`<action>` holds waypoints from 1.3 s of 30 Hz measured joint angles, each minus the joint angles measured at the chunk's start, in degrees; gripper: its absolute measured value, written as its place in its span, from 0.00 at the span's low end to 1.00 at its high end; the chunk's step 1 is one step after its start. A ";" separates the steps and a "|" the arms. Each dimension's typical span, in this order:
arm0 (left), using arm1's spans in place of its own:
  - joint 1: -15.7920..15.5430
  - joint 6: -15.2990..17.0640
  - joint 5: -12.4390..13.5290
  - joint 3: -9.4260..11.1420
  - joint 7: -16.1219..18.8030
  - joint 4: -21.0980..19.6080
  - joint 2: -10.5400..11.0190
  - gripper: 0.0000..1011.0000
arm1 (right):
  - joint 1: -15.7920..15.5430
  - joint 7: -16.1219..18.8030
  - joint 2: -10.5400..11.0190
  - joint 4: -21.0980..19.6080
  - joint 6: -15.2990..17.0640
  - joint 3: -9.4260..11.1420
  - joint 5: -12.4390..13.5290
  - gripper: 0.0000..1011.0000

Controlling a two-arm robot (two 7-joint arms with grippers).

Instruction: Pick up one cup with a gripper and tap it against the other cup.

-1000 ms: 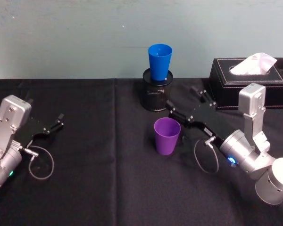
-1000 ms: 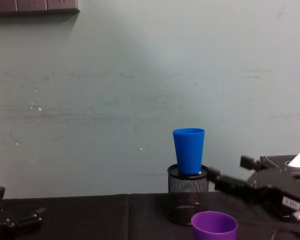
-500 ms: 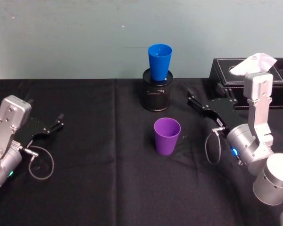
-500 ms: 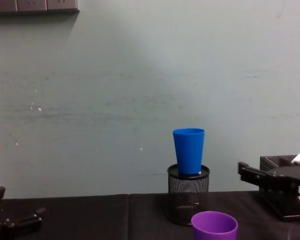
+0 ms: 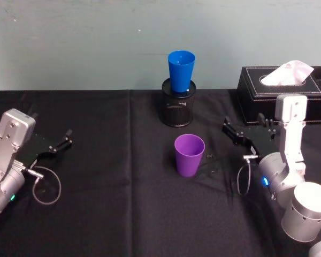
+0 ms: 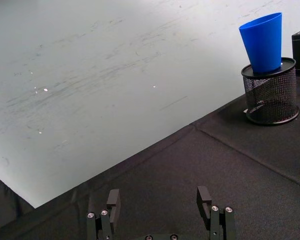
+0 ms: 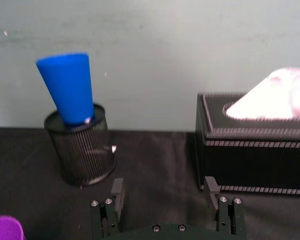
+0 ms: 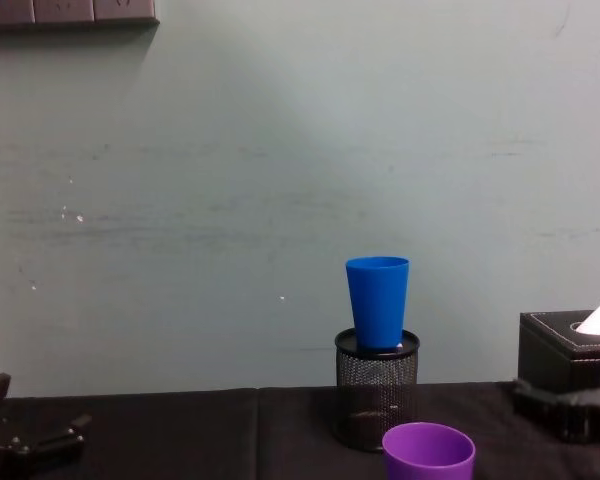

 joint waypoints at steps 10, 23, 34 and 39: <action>0.00 0.00 0.00 0.00 0.00 0.00 0.00 0.99 | 0.14 0.97 -0.90 2.02 0.74 0.25 0.13 0.99; 0.00 0.00 0.01 0.00 0.00 0.00 0.00 0.99 | 0.12 0.88 -0.80 1.70 0.68 0.19 0.05 0.99; 0.00 0.00 0.00 0.00 0.00 0.00 0.00 0.99 | 0.12 0.74 -0.74 1.61 0.62 0.18 0.01 0.99; 0.00 0.00 0.01 0.00 0.00 0.00 0.00 0.99 | 0.12 0.69 -0.73 1.60 0.62 0.18 -0.03 0.99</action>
